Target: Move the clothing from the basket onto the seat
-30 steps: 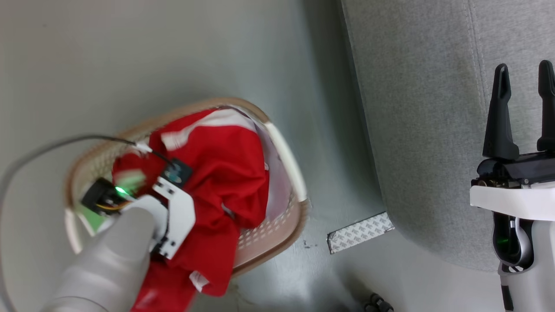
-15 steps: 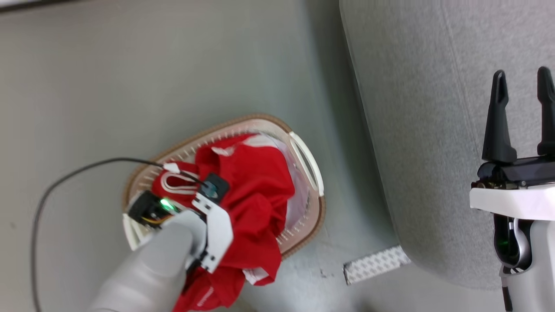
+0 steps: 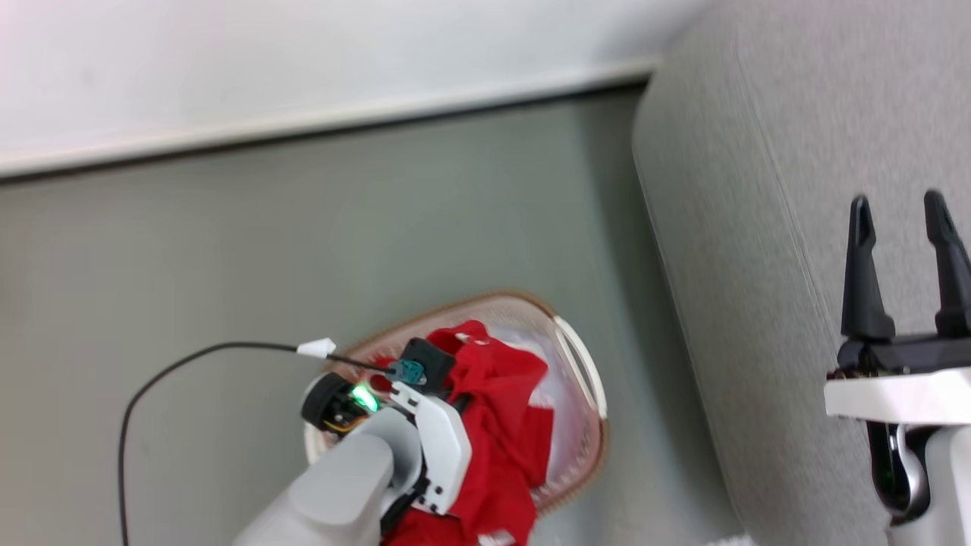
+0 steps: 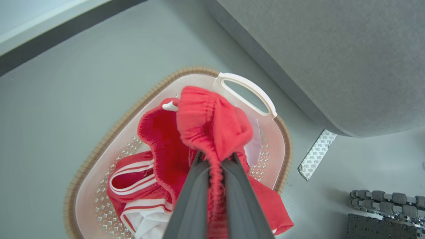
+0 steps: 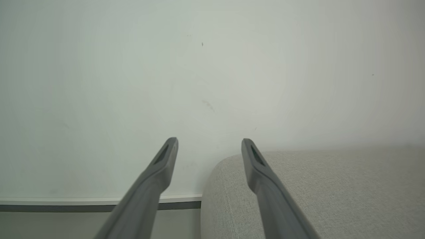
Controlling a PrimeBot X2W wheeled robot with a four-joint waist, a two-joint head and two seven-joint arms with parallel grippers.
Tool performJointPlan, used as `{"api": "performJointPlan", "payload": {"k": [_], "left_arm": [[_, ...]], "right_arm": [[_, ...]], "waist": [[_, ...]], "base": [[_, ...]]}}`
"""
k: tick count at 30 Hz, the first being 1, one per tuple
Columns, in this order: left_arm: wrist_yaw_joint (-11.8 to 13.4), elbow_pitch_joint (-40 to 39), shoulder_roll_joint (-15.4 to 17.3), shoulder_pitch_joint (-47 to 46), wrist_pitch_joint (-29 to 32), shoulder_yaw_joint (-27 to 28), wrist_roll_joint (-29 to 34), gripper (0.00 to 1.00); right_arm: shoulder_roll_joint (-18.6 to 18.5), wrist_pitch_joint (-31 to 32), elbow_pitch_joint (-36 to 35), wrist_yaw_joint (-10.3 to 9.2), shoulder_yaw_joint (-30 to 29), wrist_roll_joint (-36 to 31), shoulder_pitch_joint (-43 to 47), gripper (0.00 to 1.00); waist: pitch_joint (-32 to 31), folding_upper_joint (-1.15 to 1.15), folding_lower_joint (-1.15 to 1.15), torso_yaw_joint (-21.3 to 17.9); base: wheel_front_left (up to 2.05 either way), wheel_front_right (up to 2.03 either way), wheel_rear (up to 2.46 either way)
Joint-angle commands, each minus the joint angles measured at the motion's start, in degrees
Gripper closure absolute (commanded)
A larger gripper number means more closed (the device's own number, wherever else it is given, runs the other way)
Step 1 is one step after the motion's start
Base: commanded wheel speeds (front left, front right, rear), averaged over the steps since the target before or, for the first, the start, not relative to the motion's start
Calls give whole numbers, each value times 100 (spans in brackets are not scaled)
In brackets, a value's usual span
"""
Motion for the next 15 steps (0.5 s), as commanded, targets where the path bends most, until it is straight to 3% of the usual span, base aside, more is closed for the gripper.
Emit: {"api": "performJointPlan", "payload": {"k": [1,6,15], "left_arm": [[9,-84,-15,112,-99,-34,-134,100],[8,-441,-15,278,-403,-104,-538,100],[11,-1209,216,426,-810,292,-1005,100]], "right_arm": [[-72,-16,52,-12,-14,-43,126,0],[-225,-16,185,-12,34,37,345,0],[-406,-16,390,-12,183,176,751,0]], "waist": [[-512,0,1,338],[-1103,0,1,594],[-2018,0,1,991]], "base": [[0,0,0],[0,0,0],[0,0,0]]}}
